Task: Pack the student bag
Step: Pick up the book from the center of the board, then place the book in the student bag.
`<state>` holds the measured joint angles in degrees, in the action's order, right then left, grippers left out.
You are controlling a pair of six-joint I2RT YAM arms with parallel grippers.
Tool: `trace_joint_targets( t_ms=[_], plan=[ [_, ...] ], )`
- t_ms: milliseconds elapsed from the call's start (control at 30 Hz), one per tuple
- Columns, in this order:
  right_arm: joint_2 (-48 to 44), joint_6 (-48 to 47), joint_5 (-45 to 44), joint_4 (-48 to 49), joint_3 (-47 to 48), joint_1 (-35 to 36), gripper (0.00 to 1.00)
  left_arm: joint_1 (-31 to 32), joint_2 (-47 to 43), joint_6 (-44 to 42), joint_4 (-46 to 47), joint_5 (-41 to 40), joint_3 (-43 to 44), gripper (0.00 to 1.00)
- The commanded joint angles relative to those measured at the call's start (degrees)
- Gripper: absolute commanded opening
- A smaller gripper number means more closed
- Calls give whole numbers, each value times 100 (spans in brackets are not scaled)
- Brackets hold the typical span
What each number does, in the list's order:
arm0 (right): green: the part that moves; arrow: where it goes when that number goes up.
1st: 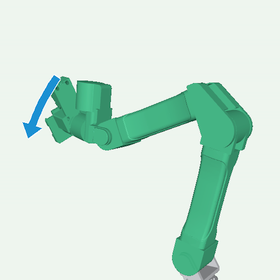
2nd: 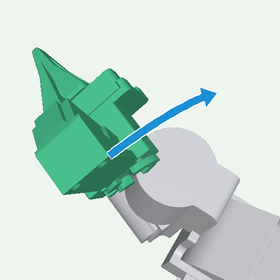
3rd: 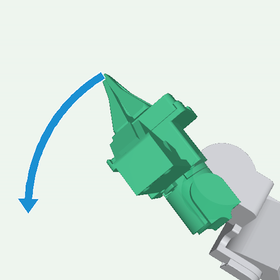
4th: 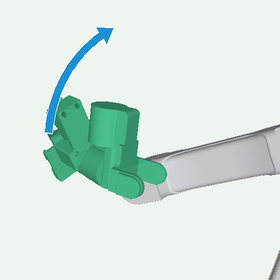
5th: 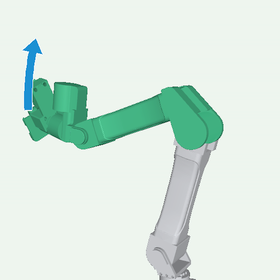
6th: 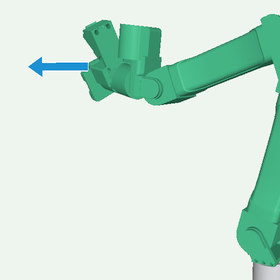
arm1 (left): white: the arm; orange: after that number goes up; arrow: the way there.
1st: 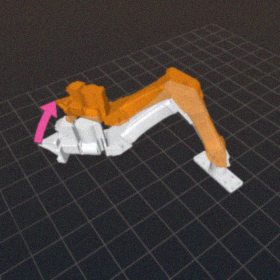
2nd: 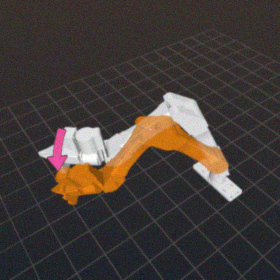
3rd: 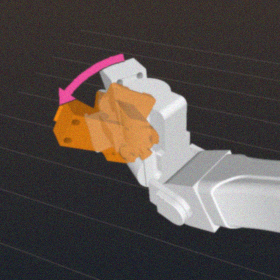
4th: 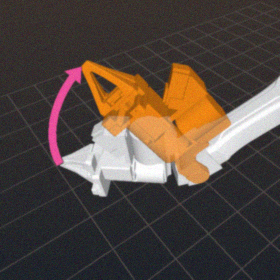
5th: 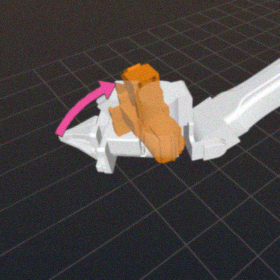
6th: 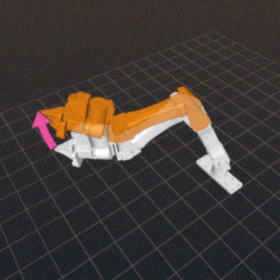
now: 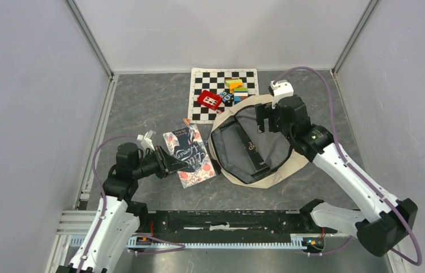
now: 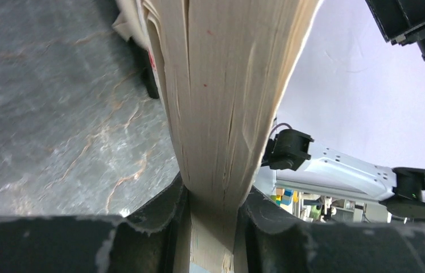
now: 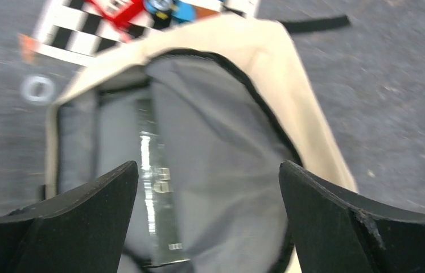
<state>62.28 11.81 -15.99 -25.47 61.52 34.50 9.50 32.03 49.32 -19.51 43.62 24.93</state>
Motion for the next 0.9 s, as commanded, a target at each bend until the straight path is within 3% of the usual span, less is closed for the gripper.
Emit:
trace_joint_targets(
  t_ms=[0, 233, 400, 600, 667, 767, 867],
  plan=[
    [374, -766, -340, -417, -169, -617, 98, 8, -453, 35, -317, -156, -163, 2],
    [545, -948, 8, 59, -465, -1472, 98, 8, -864, 322, -501, -205, -362, 2],
    [853, -1074, 808, 240, -474, -1986, 98, 13, -518, 148, -488, -222, -455, 2],
    [1164, -950, 2121, 412, -592, -2250, 83, 181, 122, 199, 96, -281, -291, 2],
    [1269, -893, 2306, 422, -590, -2280, 68, 285, 379, 201, 250, -354, -195, 2],
    [1346, -806, 2369, 384, -468, -2316, 25, 485, 754, 272, 456, -485, -75, 2],
    [1249, -733, 2236, 266, -225, -2307, 0, 782, 1093, 402, 755, -711, 43, 2]
  ],
)
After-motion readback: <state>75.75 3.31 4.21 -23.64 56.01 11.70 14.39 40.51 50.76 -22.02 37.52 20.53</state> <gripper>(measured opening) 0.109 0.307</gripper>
